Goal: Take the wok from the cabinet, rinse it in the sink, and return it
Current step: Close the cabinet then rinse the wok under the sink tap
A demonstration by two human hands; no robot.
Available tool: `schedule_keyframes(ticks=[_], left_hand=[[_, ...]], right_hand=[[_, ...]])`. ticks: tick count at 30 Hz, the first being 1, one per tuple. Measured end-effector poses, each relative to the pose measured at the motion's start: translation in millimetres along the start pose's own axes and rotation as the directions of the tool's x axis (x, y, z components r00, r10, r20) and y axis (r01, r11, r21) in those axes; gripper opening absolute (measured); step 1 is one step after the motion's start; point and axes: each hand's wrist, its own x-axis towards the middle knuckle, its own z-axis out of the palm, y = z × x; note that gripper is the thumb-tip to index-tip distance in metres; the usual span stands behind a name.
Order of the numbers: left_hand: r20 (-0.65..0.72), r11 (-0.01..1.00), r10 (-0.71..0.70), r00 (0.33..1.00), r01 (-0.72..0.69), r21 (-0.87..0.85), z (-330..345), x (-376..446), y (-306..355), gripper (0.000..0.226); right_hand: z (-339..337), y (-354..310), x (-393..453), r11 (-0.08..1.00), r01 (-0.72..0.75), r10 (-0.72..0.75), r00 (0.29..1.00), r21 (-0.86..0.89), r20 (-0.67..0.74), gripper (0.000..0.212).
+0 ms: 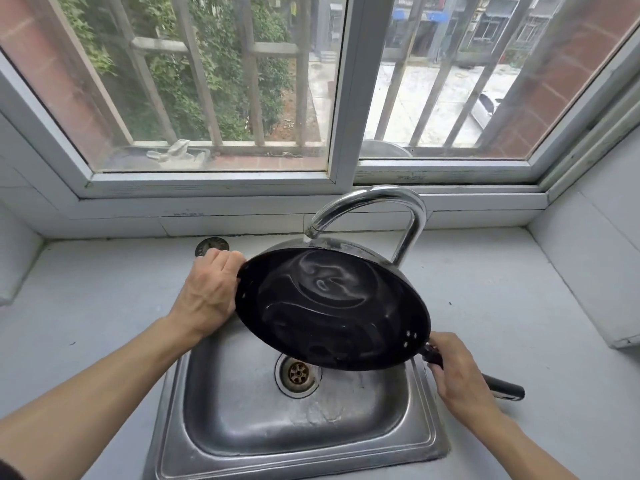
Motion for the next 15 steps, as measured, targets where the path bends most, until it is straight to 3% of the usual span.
schedule_keyframes(ticks=[15], left_hand=[[-0.055,0.971,-0.24,0.969,0.24,-0.018,-35,-79,-27,0.015]], right_hand=[[8,-44,71,0.959,0.27,-0.262,0.96,-0.085,0.097,0.077]])
